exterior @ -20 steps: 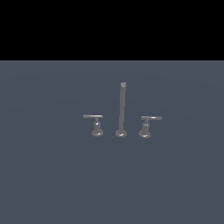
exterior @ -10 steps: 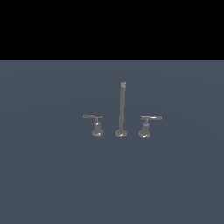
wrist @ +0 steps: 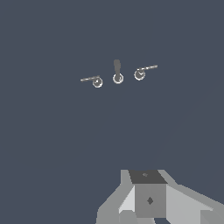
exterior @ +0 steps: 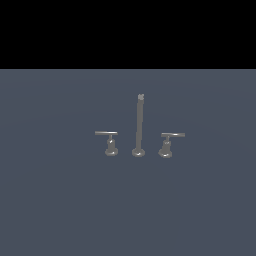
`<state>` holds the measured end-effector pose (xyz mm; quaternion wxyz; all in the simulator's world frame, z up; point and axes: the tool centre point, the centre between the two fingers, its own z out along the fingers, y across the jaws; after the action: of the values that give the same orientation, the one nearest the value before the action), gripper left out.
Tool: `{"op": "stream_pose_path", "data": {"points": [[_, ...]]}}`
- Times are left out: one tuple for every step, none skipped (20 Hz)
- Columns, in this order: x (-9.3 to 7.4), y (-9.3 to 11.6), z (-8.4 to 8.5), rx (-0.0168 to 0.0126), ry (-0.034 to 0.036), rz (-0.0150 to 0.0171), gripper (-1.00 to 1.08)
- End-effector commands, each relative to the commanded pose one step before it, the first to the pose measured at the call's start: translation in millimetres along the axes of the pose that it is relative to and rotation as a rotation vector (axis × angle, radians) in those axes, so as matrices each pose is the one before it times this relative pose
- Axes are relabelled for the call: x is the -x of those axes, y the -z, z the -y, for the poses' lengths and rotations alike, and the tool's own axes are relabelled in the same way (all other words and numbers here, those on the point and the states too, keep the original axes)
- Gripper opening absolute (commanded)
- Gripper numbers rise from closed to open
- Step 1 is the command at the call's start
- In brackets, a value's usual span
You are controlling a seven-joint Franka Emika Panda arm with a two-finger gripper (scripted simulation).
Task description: Turn on the faucet by rotating a designated handle.
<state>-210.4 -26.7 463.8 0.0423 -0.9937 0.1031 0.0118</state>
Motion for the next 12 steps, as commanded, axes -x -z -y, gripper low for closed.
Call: {"op": "stream_pose_path", "data": {"points": [[-14.95, -7.49, -0.84, -0.00368, -0.05227, -0.00014, -1.0], [-6.89, -3.61, -0.13, -0.00156, -0.02436, -0.00024, -1.0], [-7.29, -3.98, -0.04, -0.00156, -0.02597, -0.00025, -1.0], [-7.67, -4.38, 0.06, -0.00155, -0.0276, -0.00027, -1.0], [-8.04, -4.8, 0.17, -0.00151, -0.02923, -0.00029, -1.0], [-8.32, -5.2, 0.3, -0.00144, -0.03059, -0.00033, -1.0], [-8.29, -5.43, 0.43, -0.0013, -0.03085, -0.00035, -1.0], [-8.2, -5.62, 0.55, -0.00116, -0.03094, -0.00039, -1.0], [-8.11, -5.82, 0.66, -0.00101, -0.03102, -0.00043, -1.0], [-8.01, -6.01, 0.77, -0.00087, -0.03107, -0.00049, -1.0], [-7.91, -6.2, 0.87, -0.00072, -0.03115, -0.00055, -1.0], [-7.8, -6.39, 0.97, -0.00058, -0.0312, -0.00061, -1.0]]}}
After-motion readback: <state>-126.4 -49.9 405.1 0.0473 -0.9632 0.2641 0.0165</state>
